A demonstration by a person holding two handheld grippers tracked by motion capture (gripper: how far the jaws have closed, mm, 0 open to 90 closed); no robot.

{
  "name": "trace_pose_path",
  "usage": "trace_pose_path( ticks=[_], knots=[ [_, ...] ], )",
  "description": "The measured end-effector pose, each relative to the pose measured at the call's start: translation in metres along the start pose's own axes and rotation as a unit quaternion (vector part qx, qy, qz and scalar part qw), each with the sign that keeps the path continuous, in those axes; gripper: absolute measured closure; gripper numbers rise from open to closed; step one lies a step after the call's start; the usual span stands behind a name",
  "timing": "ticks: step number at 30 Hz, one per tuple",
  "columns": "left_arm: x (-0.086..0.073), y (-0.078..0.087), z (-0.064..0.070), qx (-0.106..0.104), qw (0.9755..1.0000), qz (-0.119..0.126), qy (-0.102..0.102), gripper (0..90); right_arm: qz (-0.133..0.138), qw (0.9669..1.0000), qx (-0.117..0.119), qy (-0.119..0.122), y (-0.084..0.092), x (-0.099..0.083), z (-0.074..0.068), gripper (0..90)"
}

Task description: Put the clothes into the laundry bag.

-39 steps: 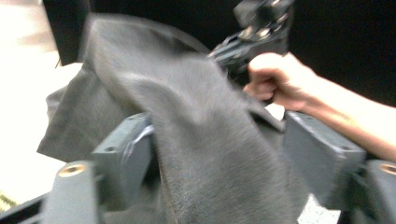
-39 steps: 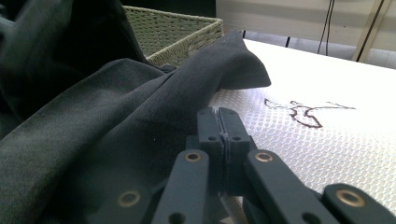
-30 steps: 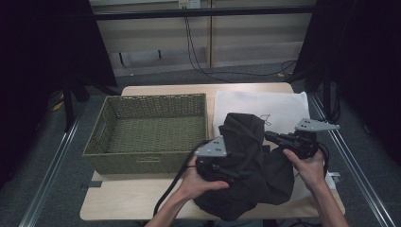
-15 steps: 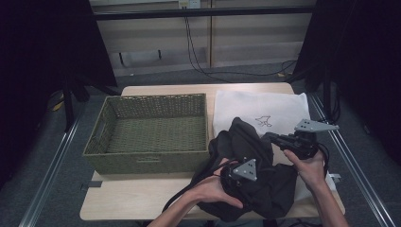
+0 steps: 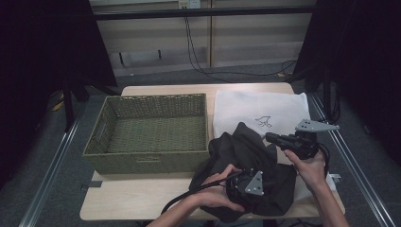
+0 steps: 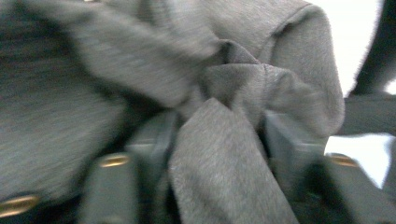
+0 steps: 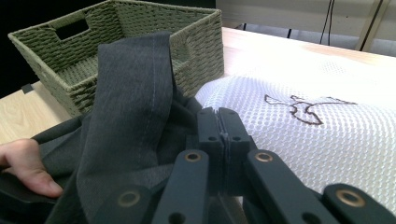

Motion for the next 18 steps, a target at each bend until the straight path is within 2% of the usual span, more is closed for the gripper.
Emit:
trace_pose_path(
  ticks=[1,2,4,5,6,7,9,10,11,12,13,14,15,16,17,18],
  knots=[
    [0.0,0.0,0.0,0.0,1.0,0.0,0.0,58.5,0.0,1.0,0.0,0.0,0.0,0.0,0.0,89.2],
    [0.0,0.001,-0.004,0.018,0.9997,0.001,0.019,65.1,0.002,1.0,0.001,-0.002,0.001,0.0,-0.001,89.2],
    [0.0,0.005,-0.01,0.032,0.9977,0.023,0.055,74.9,0.001,1.0,0.001,-0.002,0.002,0.001,-0.003,89.2],
    [0.0,0.005,-0.01,0.032,0.9977,0.023,0.055,76.6,0.002,1.0,0.003,-0.002,0.002,0.001,-0.004,89.2],
    [0.0,0.007,-0.012,0.033,0.9968,0.028,0.067,77.5,0.001,1.0,0.002,-0.002,0.003,0.001,-0.005,89.2],
    [0.001,0.014,-0.019,0.046,0.9925,0.05,0.101,78.1,0.001,1.0,0.003,-0.003,0.003,0.001,-0.006,89.2],
    [0.003,0.017,-0.022,0.056,0.9905,0.059,0.111,78.7,-0.001,1.0,0.005,-0.001,0.003,0.002,-0.009,89.2],
    [0.005,0.018,-0.025,0.057,0.9886,0.07,0.12,78.8,-0.003,1.0,0.006,0.002,0.003,0.003,-0.011,89.2],
    [0.005,0.018,-0.025,0.057,0.9886,0.07,0.12,79.0,-0.003,1.0,0.006,0.002,0.003,0.003,-0.011,89.2],
    [0.011,0.024,-0.032,0.076,0.9853,0.081,0.13,79.1,-0.004,1.0,0.007,0.005,0.003,0.004,-0.014,89.2],
    [0.013,0.026,-0.035,0.077,0.9834,0.088,0.139,79.2,-0.002,1.0,0.008,0.004,0.003,0.005,-0.017,89.2],
    [0.016,0.029,-0.038,0.08,0.9821,0.092,0.144,79.2,-0.003,0.9999,0.007,0.007,0.003,0.006,-0.018,89.2],
    [0.016,0.029,-0.038,0.08,0.9821,0.092,0.144,79.3,-0.002,0.9999,0.009,0.009,0.003,0.007,-0.021,89.2],
    [0.021,0.033,-0.045,0.086,0.9803,0.099,0.147,79.3,0.0,0.9999,0.011,0.008,0.004,0.009,-0.023,89.2],
    [0.021,0.033,-0.045,0.086,0.9803,0.099,0.147,79.4,0.0,0.9999,0.011,0.008,0.004,0.009,-0.023,89.2],
    [0.023,0.036,-0.05,0.097,0.9779,0.105,0.153,79.4,0.003,0.9998,0.015,0.013,0.007,0.013,-0.029,89.2]
  ],
)
Point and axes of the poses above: each handheld gripper's, and its own axes: y roughly backward along the jaws, x roughly out of its top, z roughly to its right, the point moved 5 cm from there along -y, roughly forward along the jaws, and after that the axes turned 12 degrees about -y, right-handed, at the moved point
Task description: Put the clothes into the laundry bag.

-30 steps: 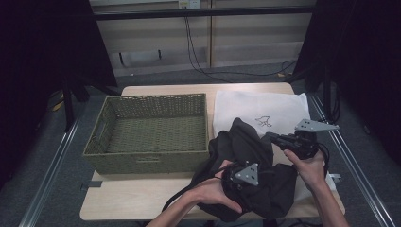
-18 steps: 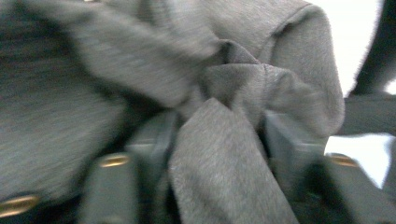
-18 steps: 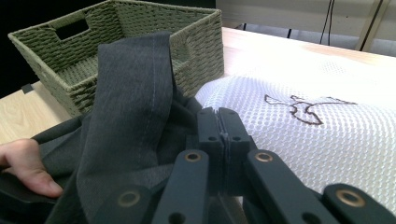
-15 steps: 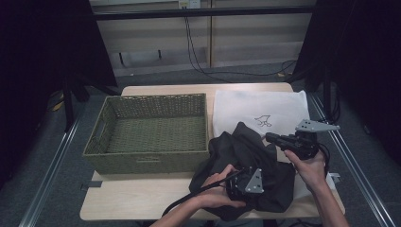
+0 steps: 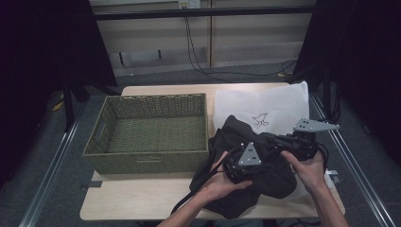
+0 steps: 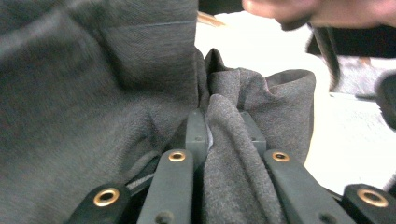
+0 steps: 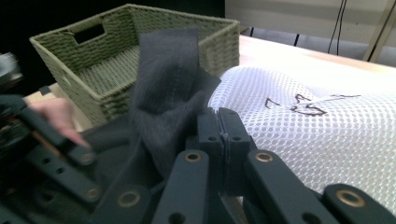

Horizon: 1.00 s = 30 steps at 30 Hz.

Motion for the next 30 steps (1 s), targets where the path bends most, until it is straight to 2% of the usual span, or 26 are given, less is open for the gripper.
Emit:
trace_pose_path(
  ticks=[1,2,3,4,5,6,8,9,10,11,12,13,14,15,16,17,18,19,20,21,22,23,24,27,28,30],
  knots=[
    [0.002,0.001,-0.003,0.002,1.0,-0.004,0.001,79.5,0.003,1.0,0.001,-0.003,0.001,0.001,-0.002,89.2],
    [0.006,0.004,-0.011,0.022,0.9995,0.004,0.023,79.5,0.004,1.0,0.002,-0.003,0.001,0.003,-0.004,89.2],
    [0.006,0.004,-0.011,0.022,0.9995,0.004,0.023,79.6,0.004,1.0,0.002,-0.003,0.001,0.003,-0.004,89.2],
    [0.01,0.005,-0.018,0.024,0.9987,0.019,0.042,79.5,0.003,1.0,0.001,-0.002,0.002,0.005,-0.006,89.2],
    [0.011,0.005,-0.02,0.036,0.9981,0.021,0.046,79.6,0.003,1.0,0.001,-0.003,0.003,0.005,-0.007,89.2],
    [0.011,0.005,-0.02,0.036,0.9981,0.021,0.046,79.5,0.002,1.0,0.002,-0.007,0.003,0.005,-0.007,89.2],
    [0.005,-0.014,-0.025,0.052,0.9975,0.003,0.047,79.5,0.0,0.9999,-0.003,-0.01,0.001,0.003,-0.006,89.2],
    [0.005,-0.014,-0.025,0.052,0.9975,0.003,0.047,79.4,-0.003,0.9999,-0.004,-0.013,0.0,0.001,-0.005,89.2],
    [-0.001,-0.027,-0.027,0.058,0.9966,-0.007,0.057,79.4,-0.004,0.9999,-0.004,-0.014,-0.002,0.0,-0.005,89.2],
    [-0.005,-0.033,-0.028,0.059,0.9958,-0.011,0.068,79.4,-0.009,0.9998,-0.005,-0.014,-0.004,-0.003,-0.004,89.2],
    [-0.007,-0.038,-0.029,0.069,0.9943,-0.013,0.08,79.4,-0.017,0.9998,-0.008,-0.012,-0.005,-0.006,-0.005,89.2],
    [-0.007,-0.038,-0.029,0.069,0.9943,-0.013,0.08,79.3,-0.017,0.9998,-0.008,-0.012,-0.005,-0.006,-0.005,89.2],
    [-0.011,-0.046,-0.03,0.074,0.9935,-0.007,0.087,79.2,-0.02,0.9997,-0.008,-0.015,-0.005,-0.008,-0.005,89.3],
    [-0.011,-0.046,-0.03,0.074,0.9935,-0.007,0.087,79.1,-0.02,0.9997,-0.008,-0.015,-0.005,-0.008,-0.005,89.3],
    [-0.016,-0.051,-0.031,0.091,0.992,-0.018,0.085,79.0,-0.018,0.9997,-0.004,-0.015,-0.004,-0.009,-0.005,89.2],
    [-0.016,-0.051,-0.031,0.091,0.992,-0.018,0.085,78.8,-0.018,0.9997,-0.004,-0.015,-0.004,-0.009,-0.005,89.2],
    [-0.018,-0.054,-0.031,0.078,0.9924,-0.016,0.094,78.2,-0.023,0.9996,-0.006,-0.017,-0.005,-0.013,-0.004,89.3],
    [-0.018,-0.054,-0.031,0.078,0.9924,-0.016,0.094,77.3,-0.028,0.9994,-0.007,-0.017,-0.006,-0.016,-0.003,89.3],
    [-0.021,-0.051,-0.032,0.058,0.9929,-0.005,0.104,75.8,-0.028,0.9994,-0.008,-0.021,-0.007,-0.019,-0.001,89.3],
    [-0.021,-0.051,-0.032,0.058,0.9929,-0.005,0.104,73.7,-0.028,0.9994,-0.008,-0.021,-0.007,-0.019,-0.001,89.3],
    [-0.021,-0.049,-0.032,0.037,0.993,0.002,0.112,73.7,-0.028,0.9994,-0.005,-0.02,-0.007,-0.021,0.001,89.3],
    [-0.021,-0.042,-0.029,0.019,0.9951,0.008,0.097,66.9,-0.026,0.9993,-0.01,-0.023,-0.006,-0.024,0.006,89.3],
    [-0.02,-0.038,-0.026,0.012,0.9953,0.01,0.095,64.1,-0.026,0.9992,-0.01,-0.027,-0.006,-0.025,0.008,89.3],
    [-0.019,-0.028,-0.021,0.005,0.9962,0.013,0.086,56.4,-0.026,0.9991,-0.012,-0.031,-0.005,-0.027,0.011,89.3],
    [-0.017,-0.017,-0.015,-0.008,0.9969,0.024,0.075,51.2,-0.026,0.9991,-0.011,-0.032,-0.005,-0.028,0.013,89.2],
    [-0.016,-0.005,-0.012,-0.009,0.9973,0.033,0.066,49.1,-0.025,0.9991,-0.013,-0.032,-0.004,-0.027,0.014,89.3]
  ],
)
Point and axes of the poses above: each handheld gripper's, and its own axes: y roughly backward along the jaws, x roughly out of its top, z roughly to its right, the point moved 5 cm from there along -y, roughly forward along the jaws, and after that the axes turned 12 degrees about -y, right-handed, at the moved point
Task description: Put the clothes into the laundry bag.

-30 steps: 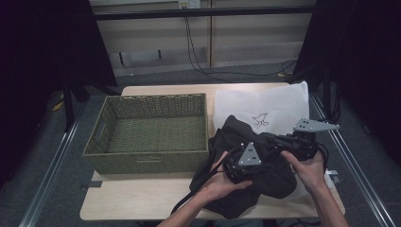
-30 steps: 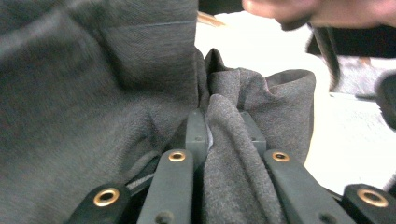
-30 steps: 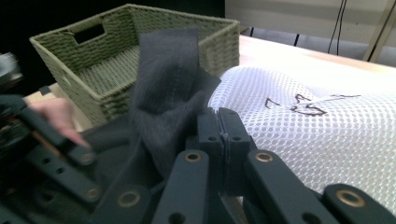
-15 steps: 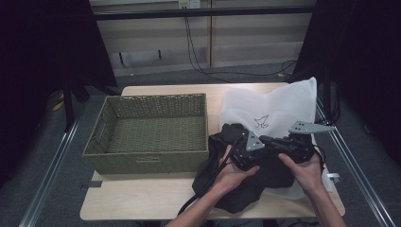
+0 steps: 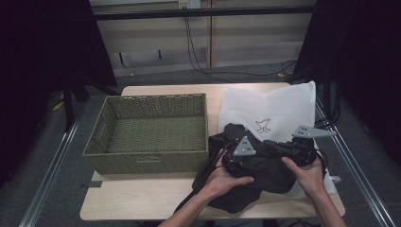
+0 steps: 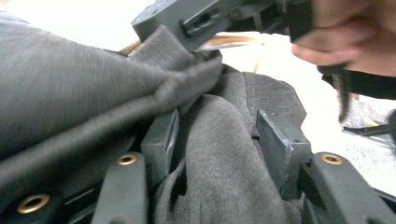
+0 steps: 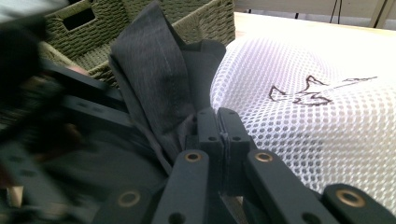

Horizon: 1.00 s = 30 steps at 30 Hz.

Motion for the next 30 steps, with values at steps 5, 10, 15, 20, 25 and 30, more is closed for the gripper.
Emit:
trace_pose_path(
  ticks=[5,10,15,20,25,30],
  knots=[
    [0.0,0.023,-0.002,-0.006,0.9999,0.012,-0.003,43.2,0.004,1.0,-0.004,0.001,0.002,0.001,0.001,89.2],
    [0.008,0.054,-0.012,-0.004,0.9992,0.039,-0.011,41.6,0.008,0.9999,-0.007,-0.002,0.003,0.002,0.004,89.2],
    [0.023,0.074,-0.042,0.025,0.9981,0.055,-0.012,41.5,0.008,0.9999,-0.005,-0.003,0.004,0.003,0.004,89.2],
    [0.026,0.075,-0.067,0.034,0.9981,0.05,0.009,32.9,0.01,0.9999,-0.004,-0.002,0.004,0.003,0.005,89.2],
    [0.019,0.054,-0.068,-0.015,0.9994,0.027,0.018,22.8,0.009,0.9999,-0.005,-0.002,0.004,0.003,0.005,89.2],
    [0.016,0.04,-0.037,-0.066,0.9976,-0.018,-0.01,22.5,0.011,0.9999,-0.006,-0.005,0.006,0.004,0.006,89.2]
  ],
)
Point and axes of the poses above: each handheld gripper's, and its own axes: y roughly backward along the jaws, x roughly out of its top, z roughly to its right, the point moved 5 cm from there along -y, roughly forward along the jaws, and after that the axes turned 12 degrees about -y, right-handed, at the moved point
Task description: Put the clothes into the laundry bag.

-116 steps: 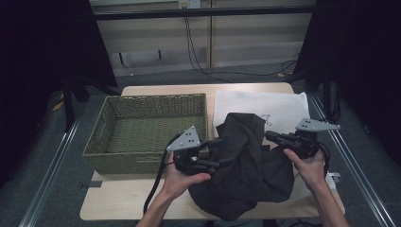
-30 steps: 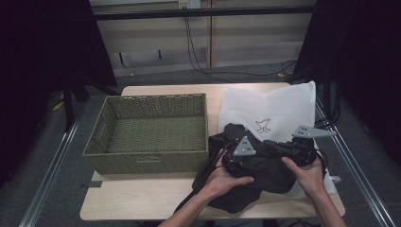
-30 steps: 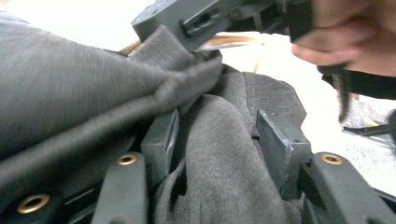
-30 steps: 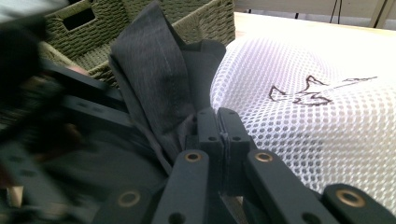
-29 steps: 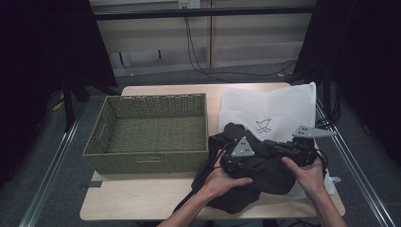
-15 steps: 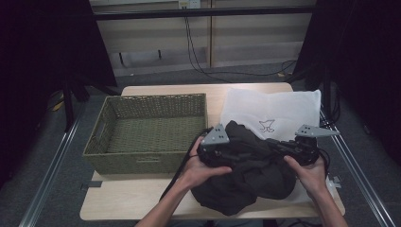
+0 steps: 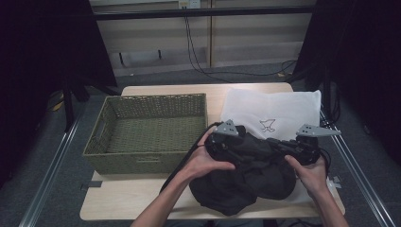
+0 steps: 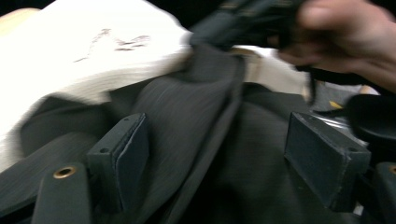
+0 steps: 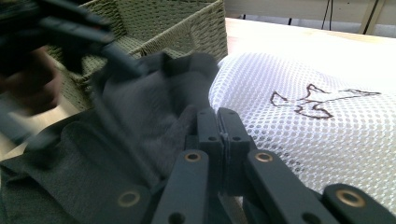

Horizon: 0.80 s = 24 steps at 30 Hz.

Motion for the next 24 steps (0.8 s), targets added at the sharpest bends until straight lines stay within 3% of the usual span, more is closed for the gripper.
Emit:
trace_pose_path(
  ticks=[1,3,4,8,11,12,13,14,15,16,17,19,20,21,22,23,24],
  knots=[
    [0.0,-0.005,0.012,-0.025,0.9995,-0.009,-0.019,23.9,0.002,1.0,-0.001,-0.002,0.0,0.0,0.001,89.2],
    [-0.004,-0.007,0.018,-0.032,0.9988,-0.022,-0.03,23.6,0.003,1.0,-0.003,-0.002,0.0,0.001,0.001,89.2],
    [-0.01,-0.012,0.025,-0.043,0.9973,-0.038,-0.045,22.0,0.003,1.0,-0.001,0.0,0.001,0.001,0.001,89.2],
    [-0.035,-0.017,0.038,-0.048,0.9957,-0.053,-0.059,17.8,0.003,1.0,-0.003,-0.001,0.002,0.001,0.002,89.2],
    [-0.038,-0.018,0.041,-0.044,0.9955,-0.055,-0.063,17.7,0.004,1.0,-0.003,-0.001,0.001,0.002,0.002,89.2],
    [-0.045,-0.022,0.046,-0.04,0.9928,-0.072,-0.087,17.7,0.005,1.0,-0.003,-0.001,0.001,0.002,0.002,89.2],
    [-0.048,-0.026,0.048,-0.034,0.9914,-0.082,-0.096,17.7,0.005,1.0,-0.003,-0.001,0.001,0.002,0.002,89.2],
    [-0.051,-0.031,0.051,-0.033,0.9899,-0.093,-0.102,17.0,0.004,1.0,-0.003,-0.001,0.001,0.002,0.001,89.2],
    [-0.051,-0.031,0.051,-0.033,0.9899,-0.093,-0.102,16.6,0.004,1.0,-0.003,-0.001,0.001,0.002,0.001,89.2],
    [-0.055,-0.037,0.053,-0.029,0.9878,-0.104,-0.112,16.6,0.001,1.0,-0.003,-0.002,0.0,0.001,0.001,89.2],
    [-0.055,-0.037,0.053,-0.029,0.9878,-0.104,-0.112,16.6,0.002,1.0,-0.003,-0.003,-0.001,0.001,0.0,89.2],
    [-0.058,-0.039,0.055,-0.034,0.9876,-0.104,-0.112,14.4,-0.001,1.0,-0.003,-0.001,-0.001,0.0,0.0,89.2],
    [-0.058,-0.037,0.061,-0.054,0.9862,-0.109,-0.112,11.9,-0.002,1.0,-0.005,0.0,-0.001,0.0,0.0,89.2],
    [-0.058,-0.037,0.061,-0.054,0.9862,-0.109,-0.112,6.0,-0.002,1.0,-0.005,0.0,-0.001,0.0,0.0,89.2],
    [-0.057,-0.035,0.066,-0.069,0.9831,-0.12,-0.12,2.5,-0.002,1.0,-0.003,0.0,-0.001,0.0,0.0,89.2],
    [-0.058,-0.035,0.07,-0.068,0.9816,-0.125,-0.128,2.4,-0.002,1.0,-0.002,0.001,-0.001,0.0,0.001,89.2],
    [-0.058,-0.035,0.07,-0.068,0.9816,-0.125,-0.128,1.4,-0.002,1.0,-0.002,0.0,-0.001,-0.001,0.001,89.2]
  ],
)
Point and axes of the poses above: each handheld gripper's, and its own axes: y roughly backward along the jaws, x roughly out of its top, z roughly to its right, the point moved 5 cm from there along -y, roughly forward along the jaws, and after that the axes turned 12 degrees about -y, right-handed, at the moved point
